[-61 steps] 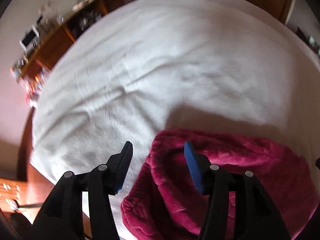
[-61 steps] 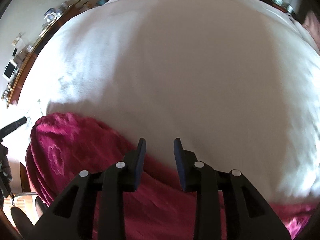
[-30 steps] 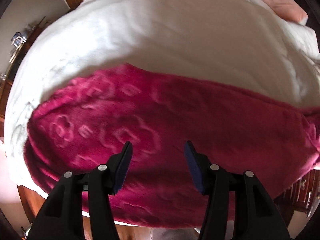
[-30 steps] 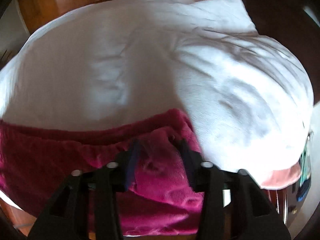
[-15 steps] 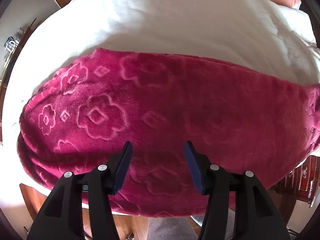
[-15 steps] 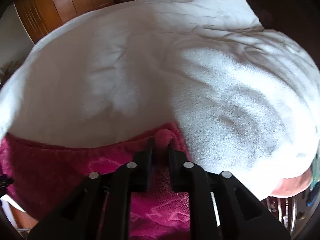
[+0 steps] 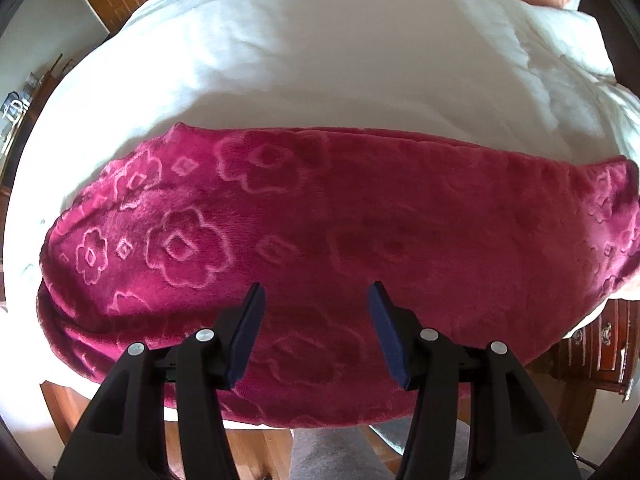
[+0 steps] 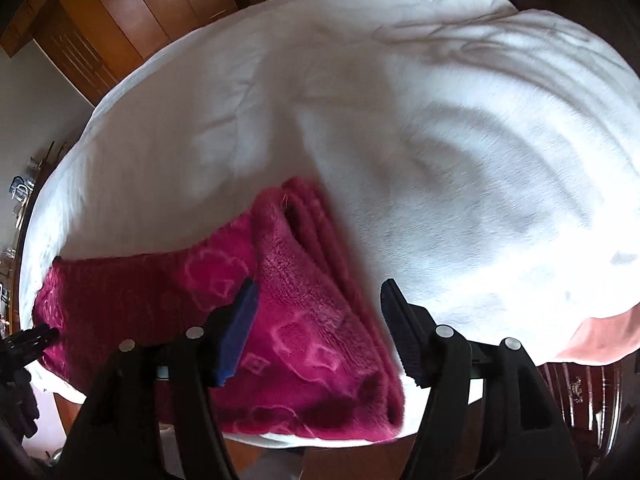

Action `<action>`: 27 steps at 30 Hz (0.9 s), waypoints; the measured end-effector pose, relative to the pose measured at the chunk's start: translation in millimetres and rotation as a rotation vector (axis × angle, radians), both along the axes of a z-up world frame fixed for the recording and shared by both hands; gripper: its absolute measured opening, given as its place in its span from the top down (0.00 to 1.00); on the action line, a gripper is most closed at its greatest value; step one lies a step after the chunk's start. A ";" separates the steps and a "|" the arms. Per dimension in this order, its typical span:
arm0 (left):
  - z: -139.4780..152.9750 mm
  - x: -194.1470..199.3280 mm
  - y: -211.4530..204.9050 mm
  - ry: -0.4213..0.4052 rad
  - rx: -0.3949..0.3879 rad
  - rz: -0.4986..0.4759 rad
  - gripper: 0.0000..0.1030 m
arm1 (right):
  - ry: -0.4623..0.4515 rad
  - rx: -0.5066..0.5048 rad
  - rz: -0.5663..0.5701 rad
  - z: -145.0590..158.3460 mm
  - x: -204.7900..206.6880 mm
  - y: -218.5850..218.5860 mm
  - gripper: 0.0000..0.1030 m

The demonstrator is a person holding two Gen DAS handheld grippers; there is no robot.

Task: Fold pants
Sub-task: 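Grasp the folded edge with the right gripper and lift it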

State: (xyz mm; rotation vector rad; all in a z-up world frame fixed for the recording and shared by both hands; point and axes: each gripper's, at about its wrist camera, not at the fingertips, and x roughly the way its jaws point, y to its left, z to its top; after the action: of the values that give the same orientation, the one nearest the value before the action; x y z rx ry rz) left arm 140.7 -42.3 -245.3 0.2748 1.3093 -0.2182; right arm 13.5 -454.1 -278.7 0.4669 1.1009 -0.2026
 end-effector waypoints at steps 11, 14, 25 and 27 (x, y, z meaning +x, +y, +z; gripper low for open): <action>6.6 -12.9 38.4 0.010 0.001 0.083 0.47 | 0.076 0.029 0.036 -14.8 19.1 19.3 0.82; 2.2 -10.1 50.4 0.032 -0.019 0.114 0.47 | 0.018 0.125 0.042 5.2 17.2 28.0 0.83; 3.2 22.0 92.8 0.059 -0.107 0.152 0.47 | -0.092 0.461 0.076 65.3 51.5 129.4 0.84; 1.8 30.1 103.9 0.065 -0.113 0.155 0.47 | -0.088 0.509 0.082 65.2 62.8 153.8 0.84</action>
State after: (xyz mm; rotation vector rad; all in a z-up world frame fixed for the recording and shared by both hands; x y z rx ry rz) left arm 170.8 61.6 -243.4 0.0700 1.3704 -0.1706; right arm 76.3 -300.3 -213.5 0.8731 1.0801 0.1758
